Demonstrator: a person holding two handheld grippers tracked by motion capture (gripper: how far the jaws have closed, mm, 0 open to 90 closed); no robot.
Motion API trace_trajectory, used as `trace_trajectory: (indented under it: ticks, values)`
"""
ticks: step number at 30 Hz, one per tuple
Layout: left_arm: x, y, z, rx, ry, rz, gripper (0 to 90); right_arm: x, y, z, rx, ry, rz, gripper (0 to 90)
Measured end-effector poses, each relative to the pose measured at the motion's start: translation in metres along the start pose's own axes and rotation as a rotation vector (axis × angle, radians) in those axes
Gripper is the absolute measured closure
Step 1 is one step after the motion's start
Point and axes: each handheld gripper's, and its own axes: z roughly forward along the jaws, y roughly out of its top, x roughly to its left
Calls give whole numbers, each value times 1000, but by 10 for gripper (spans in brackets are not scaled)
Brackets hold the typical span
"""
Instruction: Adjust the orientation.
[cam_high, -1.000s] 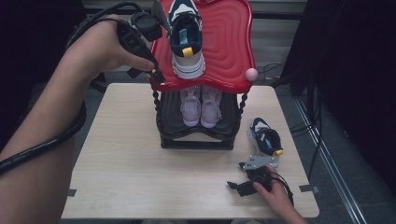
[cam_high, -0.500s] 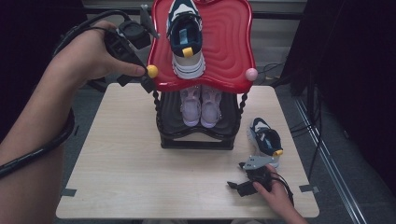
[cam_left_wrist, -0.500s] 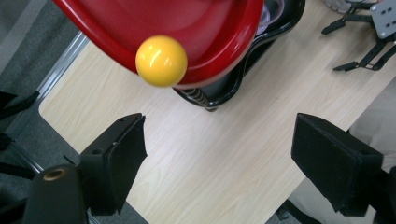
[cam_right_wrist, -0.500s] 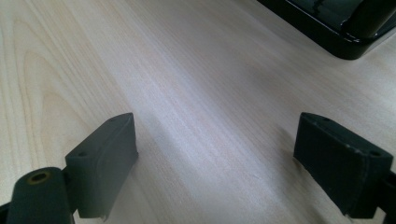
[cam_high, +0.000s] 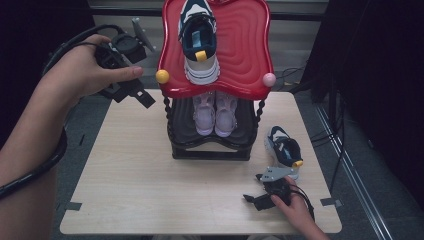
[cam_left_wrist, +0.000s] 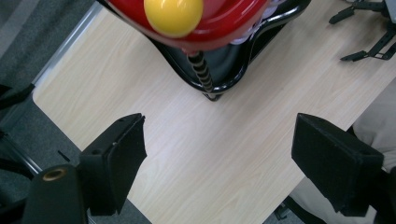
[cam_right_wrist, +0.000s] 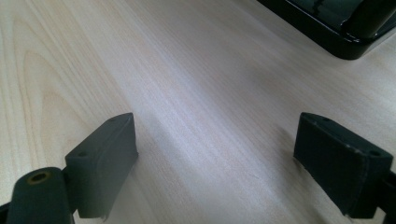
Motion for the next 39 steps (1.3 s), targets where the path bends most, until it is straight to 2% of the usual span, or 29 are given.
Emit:
trace_trajectory:
  ticks: [6, 9, 19, 23, 29, 39]
  values:
    - [6, -14, 14, -9, 1, -15, 177, 0, 0, 0, 2, 0, 0, 125]
    - [7, -18, 21, -33, -5, -18, 178, 0, 0, 0, 2, 0, 0, 124]
    - [7, -30, 43, -53, -4, -25, 180, 0, 0, 0, 2, 0, 0, 125]
    - [8, -38, 53, -71, -10, -45, 180, 0, 0, 0, -2, -3, -2, 125]
    - [6, -49, 72, -92, -20, -65, 184, 0, 0, 0, -2, -3, -2, 125]
    - [2, -55, 93, -135, -31, -79, 185, 0, 0, 0, -2, -3, -1, 125]
